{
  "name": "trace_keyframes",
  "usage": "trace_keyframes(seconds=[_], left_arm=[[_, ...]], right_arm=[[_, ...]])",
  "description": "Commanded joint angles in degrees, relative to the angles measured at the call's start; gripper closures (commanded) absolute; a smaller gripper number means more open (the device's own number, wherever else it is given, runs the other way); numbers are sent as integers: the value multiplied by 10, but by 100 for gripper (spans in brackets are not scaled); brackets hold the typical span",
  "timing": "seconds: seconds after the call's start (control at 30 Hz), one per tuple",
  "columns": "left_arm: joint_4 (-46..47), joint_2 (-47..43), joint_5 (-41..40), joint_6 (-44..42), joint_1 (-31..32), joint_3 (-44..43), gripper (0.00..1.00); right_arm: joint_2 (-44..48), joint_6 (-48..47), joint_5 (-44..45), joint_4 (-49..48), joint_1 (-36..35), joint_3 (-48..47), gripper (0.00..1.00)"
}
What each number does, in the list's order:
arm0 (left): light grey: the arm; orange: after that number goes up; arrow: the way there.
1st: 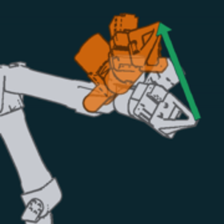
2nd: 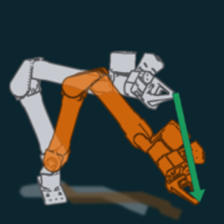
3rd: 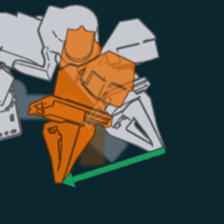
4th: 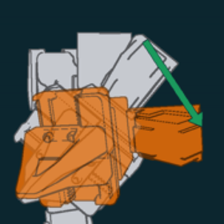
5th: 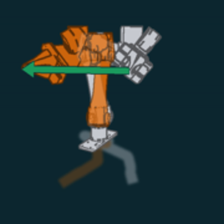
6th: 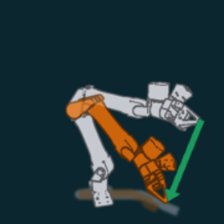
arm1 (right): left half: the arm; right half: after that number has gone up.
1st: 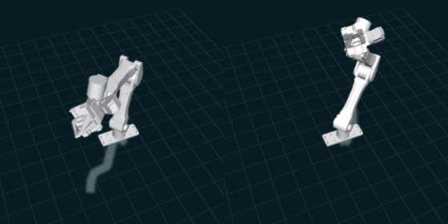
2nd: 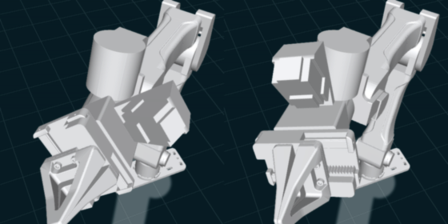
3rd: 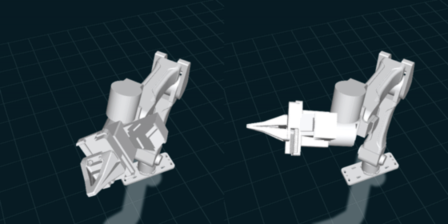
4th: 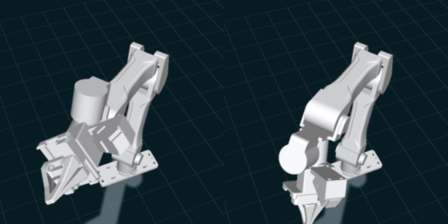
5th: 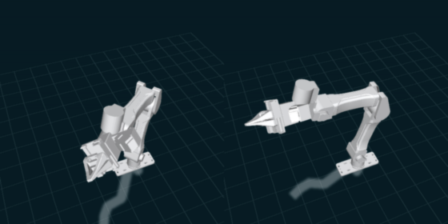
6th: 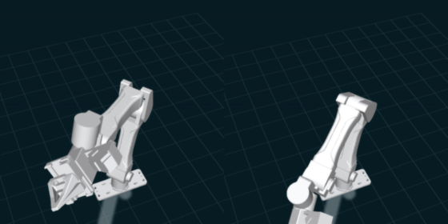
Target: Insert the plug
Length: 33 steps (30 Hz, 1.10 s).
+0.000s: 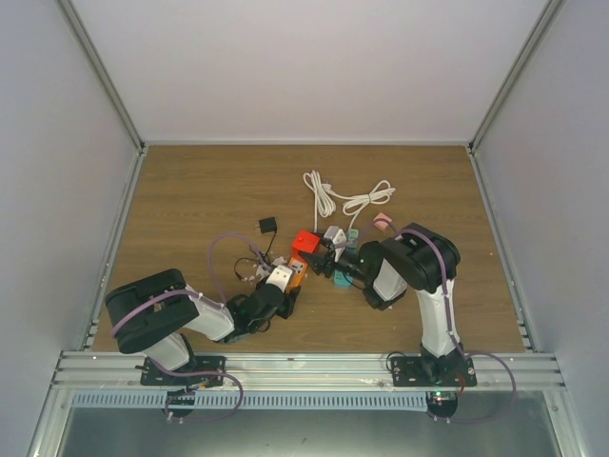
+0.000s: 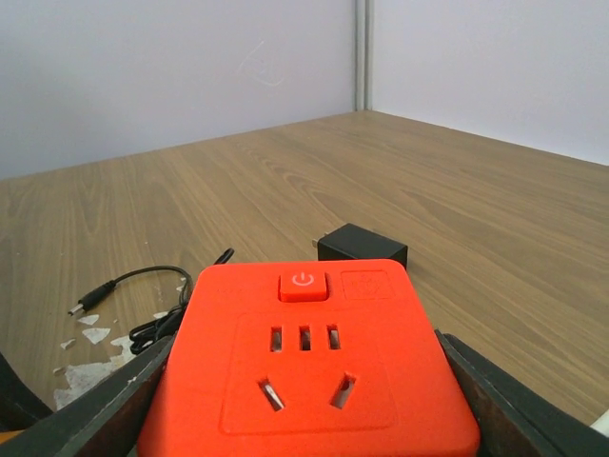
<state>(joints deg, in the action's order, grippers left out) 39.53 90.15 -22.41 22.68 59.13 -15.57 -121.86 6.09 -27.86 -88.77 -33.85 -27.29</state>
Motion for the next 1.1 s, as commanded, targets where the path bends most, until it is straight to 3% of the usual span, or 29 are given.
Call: trace_keyframes(seconds=[0.0,0.23,0.53,0.97,1.03,1.07], left_arm=[[-26,11,46,21,7,5,82],[-29,11,44,21,7,4,82],[-25,0,46,21,5,13,82],[-25,4,51,20,-1,10,82],[-25,4,51,20,0,9,82],[-26,5,51,20,0,9,82]], right_arm=[[-117,29,96,184,-50,62,99],[-121,17,185,217,-104,35,100],[-194,68,59,100,-71,47,99],[-225,81,38,-8,-73,84,99],[-219,74,31,-31,-73,95,90],[-213,72,29,-38,-73,103,79]])
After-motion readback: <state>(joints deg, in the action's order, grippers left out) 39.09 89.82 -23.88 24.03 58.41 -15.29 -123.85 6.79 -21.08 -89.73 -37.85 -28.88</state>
